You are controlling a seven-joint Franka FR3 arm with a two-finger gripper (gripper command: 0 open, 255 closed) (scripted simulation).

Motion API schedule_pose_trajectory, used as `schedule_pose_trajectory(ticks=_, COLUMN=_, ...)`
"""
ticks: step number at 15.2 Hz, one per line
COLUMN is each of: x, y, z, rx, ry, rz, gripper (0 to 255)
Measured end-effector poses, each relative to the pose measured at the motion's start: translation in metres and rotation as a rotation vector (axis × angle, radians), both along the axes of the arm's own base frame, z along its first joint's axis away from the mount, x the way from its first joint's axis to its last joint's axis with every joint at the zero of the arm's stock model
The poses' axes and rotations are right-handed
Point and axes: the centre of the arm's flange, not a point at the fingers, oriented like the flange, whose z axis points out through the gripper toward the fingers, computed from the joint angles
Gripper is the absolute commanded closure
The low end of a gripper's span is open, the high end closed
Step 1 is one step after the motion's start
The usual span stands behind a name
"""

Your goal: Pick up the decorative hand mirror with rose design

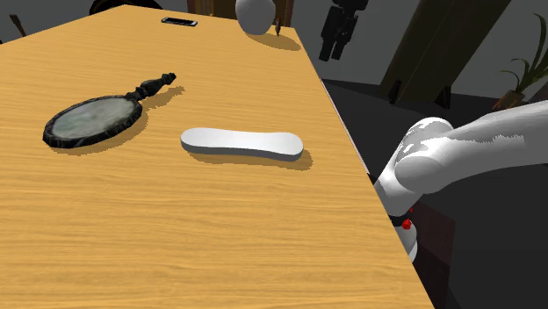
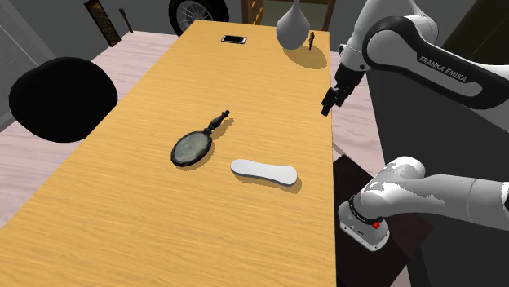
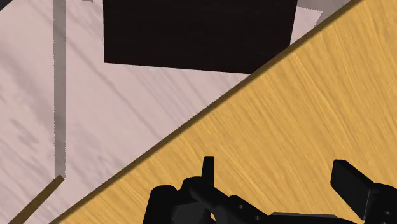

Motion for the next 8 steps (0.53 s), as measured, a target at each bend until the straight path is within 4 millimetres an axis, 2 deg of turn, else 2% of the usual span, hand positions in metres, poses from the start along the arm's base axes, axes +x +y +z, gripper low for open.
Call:
schedule_pose_trajectory(ticks=1, x=0.0, y=0.0, z=0.0, rx=0.0, ry=0.0, rz=0.0, gripper=0)
schedule_pose_trajectory(ticks=3, x=0.001, y=0.016, z=0.002, rx=-0.004, ry=0.004, rz=-0.042, gripper=0)
schedule_pose_trajectory(ticks=8, x=0.003, y=0.083, z=-0.004, rx=-0.022, ry=0.021, rz=-0.22, gripper=0)
